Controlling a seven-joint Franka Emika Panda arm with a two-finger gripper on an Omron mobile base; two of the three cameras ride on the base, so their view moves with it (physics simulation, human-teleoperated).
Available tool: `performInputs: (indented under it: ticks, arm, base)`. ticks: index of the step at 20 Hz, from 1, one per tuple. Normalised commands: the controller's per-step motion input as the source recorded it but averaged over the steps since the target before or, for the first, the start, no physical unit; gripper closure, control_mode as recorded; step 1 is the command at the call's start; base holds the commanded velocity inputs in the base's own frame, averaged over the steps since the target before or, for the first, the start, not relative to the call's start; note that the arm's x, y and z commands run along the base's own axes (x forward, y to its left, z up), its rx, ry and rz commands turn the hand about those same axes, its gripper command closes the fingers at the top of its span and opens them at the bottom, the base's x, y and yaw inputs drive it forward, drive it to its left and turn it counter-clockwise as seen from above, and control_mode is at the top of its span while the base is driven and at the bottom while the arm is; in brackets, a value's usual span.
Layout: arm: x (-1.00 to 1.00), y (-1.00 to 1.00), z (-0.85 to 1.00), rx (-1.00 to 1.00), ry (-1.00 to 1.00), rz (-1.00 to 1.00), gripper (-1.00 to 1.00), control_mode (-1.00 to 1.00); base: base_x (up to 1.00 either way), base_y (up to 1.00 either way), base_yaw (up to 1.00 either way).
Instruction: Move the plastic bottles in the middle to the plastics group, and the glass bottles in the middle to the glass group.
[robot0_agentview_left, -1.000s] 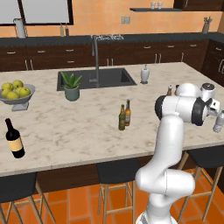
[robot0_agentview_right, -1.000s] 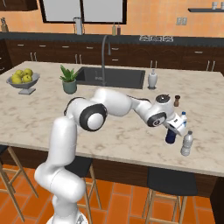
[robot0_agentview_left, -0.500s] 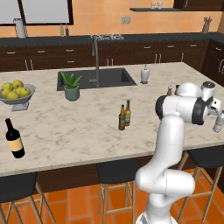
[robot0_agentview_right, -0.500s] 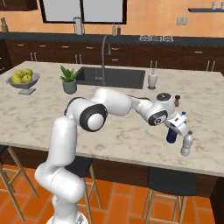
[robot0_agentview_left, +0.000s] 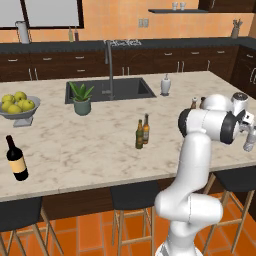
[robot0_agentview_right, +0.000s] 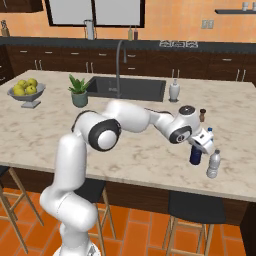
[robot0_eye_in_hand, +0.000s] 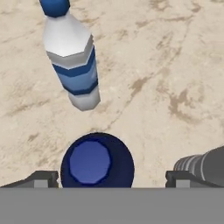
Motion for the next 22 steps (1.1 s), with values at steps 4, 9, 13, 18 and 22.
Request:
performInputs:
  ticks: [4, 9, 13, 18, 22]
  arm:
    - [-0.23, 0.02, 0.18, -0.06, -0.04, 0.0, -1.0, -1.0]
    - [-0.09, 0.23, 0.16, -0.09, -0.04, 0.0, -1.0, -1.0]
    - [-0.17, 0.33, 0.13, -0.11, -0.03, 0.0, -1.0, -1.0]
    - [-0.24, 0.47, 0.14, -0.13, -0.08, 0.04, -1.0, -1.0]
    - [-0.3, 0.33, 0.1, -0.09, -0.1, 0.14, -1.0, -1.0]
  base:
    - [0.0, 0.0, 0.0]
    - [0.0, 0.0, 0.0]
    - [0.0, 0.0, 0.0]
    - [0.0, 0.0, 0.0]
    - [0.0, 0.0, 0.0]
